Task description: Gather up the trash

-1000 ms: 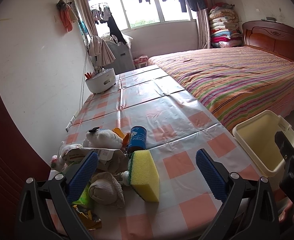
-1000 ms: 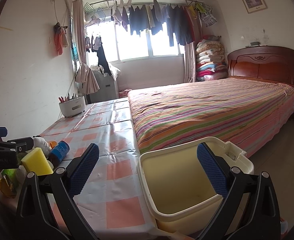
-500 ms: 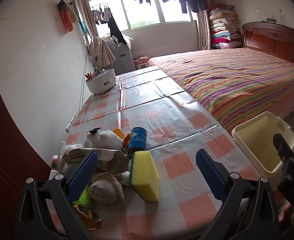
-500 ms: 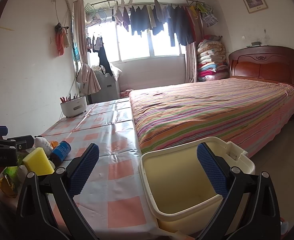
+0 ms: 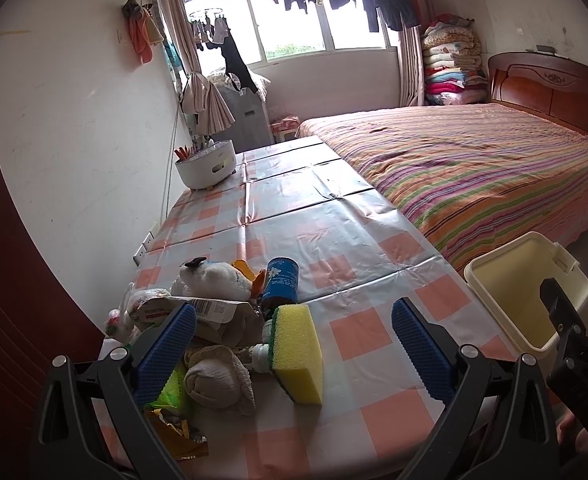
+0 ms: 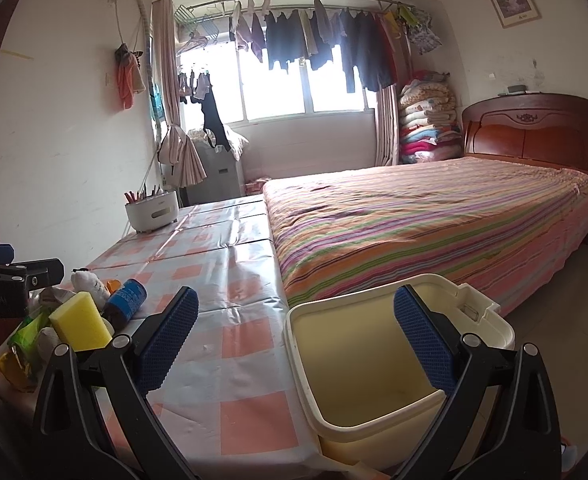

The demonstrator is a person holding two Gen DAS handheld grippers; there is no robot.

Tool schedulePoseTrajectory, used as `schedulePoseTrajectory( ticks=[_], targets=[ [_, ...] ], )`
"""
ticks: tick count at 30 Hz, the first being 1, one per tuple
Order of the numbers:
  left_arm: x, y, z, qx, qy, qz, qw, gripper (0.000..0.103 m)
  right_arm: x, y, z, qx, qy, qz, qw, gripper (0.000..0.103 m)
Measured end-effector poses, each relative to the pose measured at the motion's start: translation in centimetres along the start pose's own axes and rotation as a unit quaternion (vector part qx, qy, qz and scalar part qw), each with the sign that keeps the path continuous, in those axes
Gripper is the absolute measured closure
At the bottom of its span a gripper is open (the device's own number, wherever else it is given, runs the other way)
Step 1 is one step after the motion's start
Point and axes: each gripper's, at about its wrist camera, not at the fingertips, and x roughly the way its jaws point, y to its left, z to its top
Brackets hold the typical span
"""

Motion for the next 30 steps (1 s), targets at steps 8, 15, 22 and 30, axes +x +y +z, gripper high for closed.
schedulePoseTrajectory(
  ticks=[8,15,22,30],
  targets=[
    [0.02,0.22,0.03,-0.002,-0.001,-0.002,1.0000,0.007,-0.09,0.03,0.00,-0.001,0.000,0.002,1.000,0.006],
    [0.00,0.24,0.08,-0.004,-0.004,-0.002,1.0000,0.007,-0.25,0.05,0.03,-0.001,-0.002,0.006,1.000,0.006],
    [-0.13,0.57,0.09,-0.009,-0.006,-0.002,0.9999,0.007,-0.46,-0.02,0.02,-0.004,-0.001,0.009,1.000,0.006],
    [-0.48,1.01,-0.02,-0.012,-0.011,0.002,0.9999,0.007,-0.50,0.13,0.08,-0.008,-0.001,0.014,1.000,0.006]
  ],
)
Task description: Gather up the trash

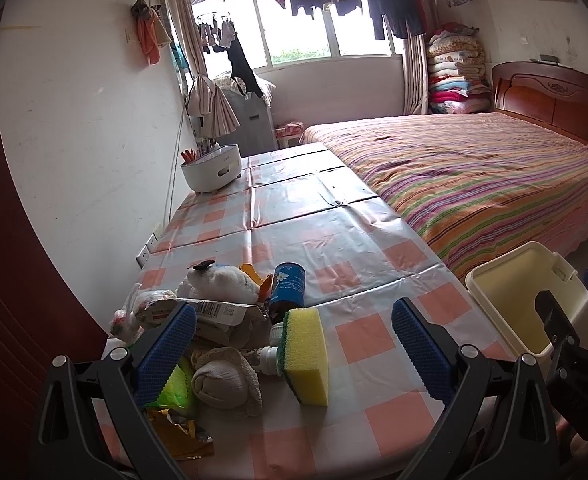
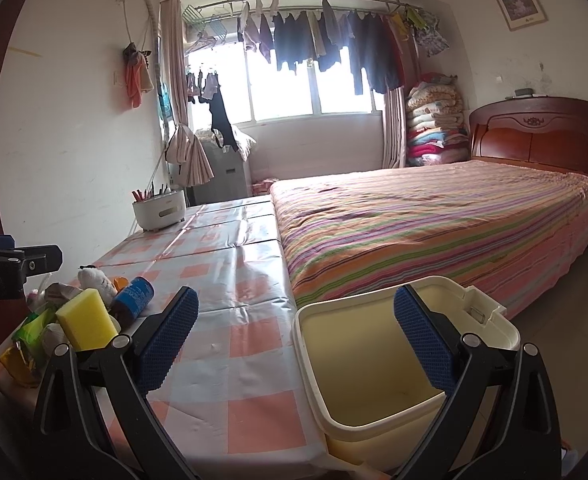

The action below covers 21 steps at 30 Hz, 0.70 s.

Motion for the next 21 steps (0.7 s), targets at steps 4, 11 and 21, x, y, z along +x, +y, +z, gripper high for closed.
schedulePoseTrajectory(
  ticks=[4,11,21],
  targets=[
    [-0.2,0.3,0.0,-0.003,-0.003,0.002,1.0000,0.007,0.0,0.1,0.0,-0.002,0.000,0.001,1.000,0.006],
    [-0.6,1.1,0.1,-0.009,-0.007,0.005,0.9999,0.007,0.1,0.3,0.0,-0.006,0.001,0.006,1.000,0.006],
    [-1.4,3.2,-0.1,-0.025,-0.012,0.017,0.9995,0.007,0.2,1.9,0.1,-0.015,-0.001,0.039,0.999,0.006]
  ],
)
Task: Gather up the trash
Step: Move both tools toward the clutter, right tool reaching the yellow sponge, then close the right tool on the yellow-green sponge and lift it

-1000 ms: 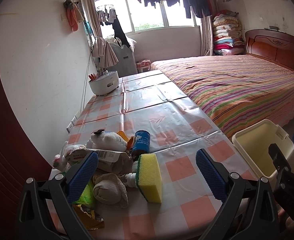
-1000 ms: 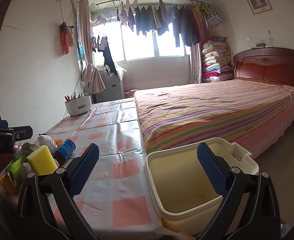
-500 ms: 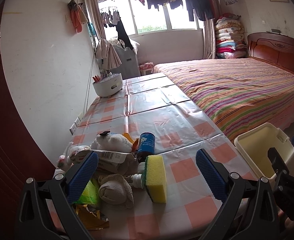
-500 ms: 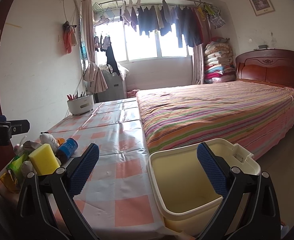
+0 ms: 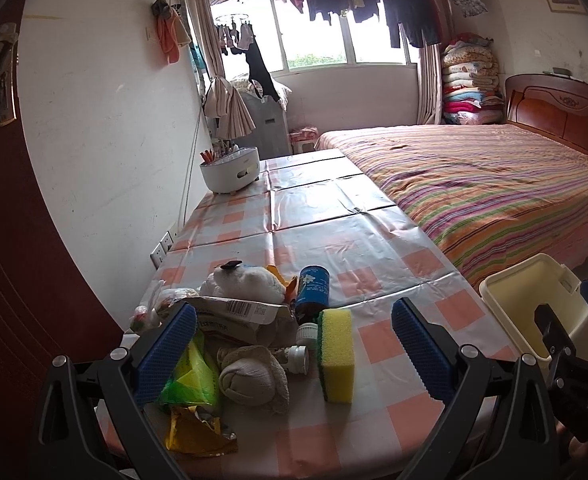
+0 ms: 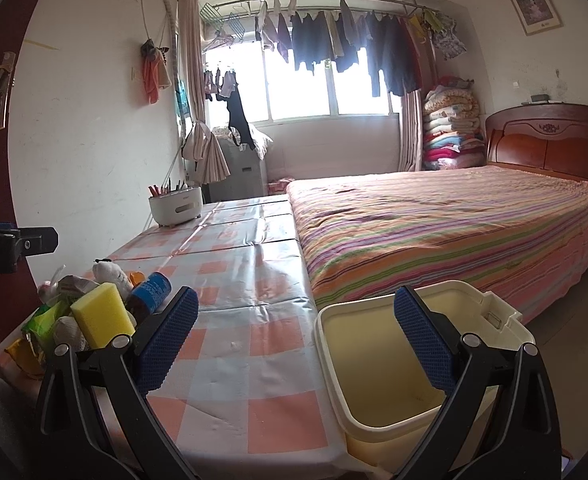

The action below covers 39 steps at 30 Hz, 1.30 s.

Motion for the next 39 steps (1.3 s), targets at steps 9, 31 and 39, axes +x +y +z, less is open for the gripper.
schedulePoseTrajectory(
  ticks=[9,31,39],
  targets=[
    [-1.4,7.2,-1.4,-0.046,-0.003,0.054,0.9974,0.007,1.5,5.6,-0.2,-0.048,0.027,0.104,0.993,0.006],
    [-0.3,13.6,-7.2,-0.101,0.045,0.056,0.9923,0.007,9.4,17.1,-1.6,-0.137,0.191,0.207,0.950,0.035],
    [1.5,13.4,-8.6,-0.105,0.072,0.027,0.9915,0.007,11.0,16.0,-1.7,-0.107,0.217,0.211,0.947,0.070]
  ],
)
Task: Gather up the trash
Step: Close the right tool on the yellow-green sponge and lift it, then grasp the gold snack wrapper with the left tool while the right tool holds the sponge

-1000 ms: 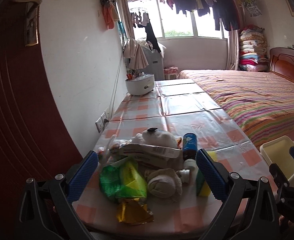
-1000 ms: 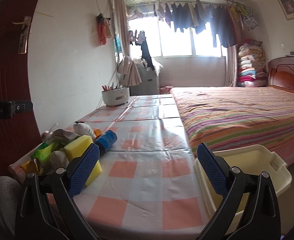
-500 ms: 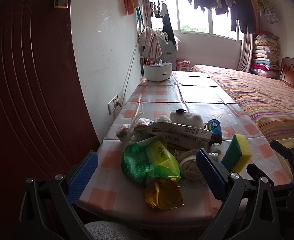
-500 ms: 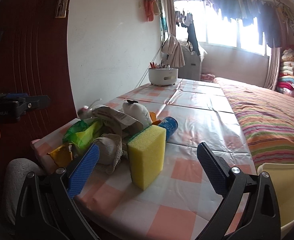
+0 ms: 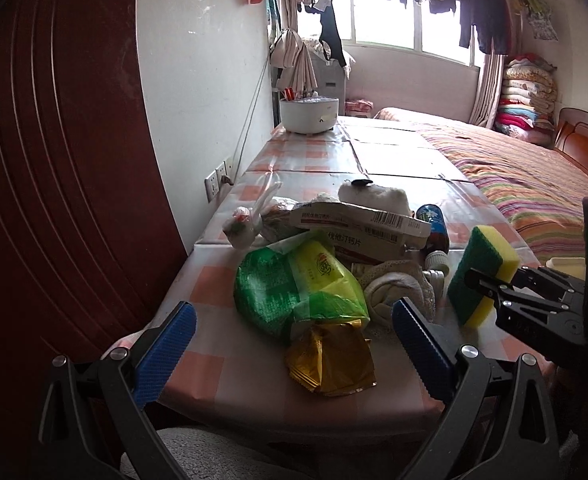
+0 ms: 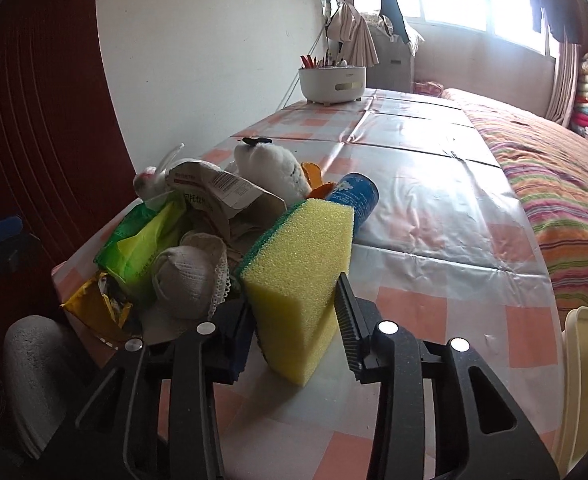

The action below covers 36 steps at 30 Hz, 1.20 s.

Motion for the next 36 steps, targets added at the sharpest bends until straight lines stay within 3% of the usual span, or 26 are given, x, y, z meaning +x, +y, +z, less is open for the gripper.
schedulePoseTrajectory(
  ticks=[7,18,19,21,22,29,36],
  targets=[
    [1.8,-1.3,-1.3,0.009,0.042,-0.022,0.9988,0.007,-2.8,-1.1,-0.6,0.012,-0.049,0.001,0.999,0.071],
    [6.1,-2.8,-2.4,0.014,0.123,0.010,0.9923,0.008,-4.7,-1.8,-1.0,0.017,-0.075,0.011,0.997,0.071],
    [6.4,-2.7,-2.5,0.010,0.124,0.010,0.9922,0.010,-4.9,-1.9,-0.9,0.017,-0.077,0.012,0.997,0.071],
    [6.9,-2.5,-2.6,0.001,0.133,0.014,0.9910,0.030,-5.2,-2.0,-0.9,0.018,-0.083,0.013,0.996,0.071],
    [7.4,-2.4,-2.7,-0.003,0.144,0.016,0.9895,0.046,-5.4,-2.1,-0.9,0.019,-0.085,0.015,0.996,0.071],
    [6.9,-2.2,-2.6,-0.018,0.135,0.014,0.9906,0.063,-6.6,-3.1,-0.9,0.031,-0.100,0.016,0.994,0.070],
    [4.1,-4.9,-1.8,0.017,0.094,-0.012,0.9954,0.065,-8.1,-5.1,-0.8,0.046,-0.116,-0.008,0.992,0.070]
  ],
)
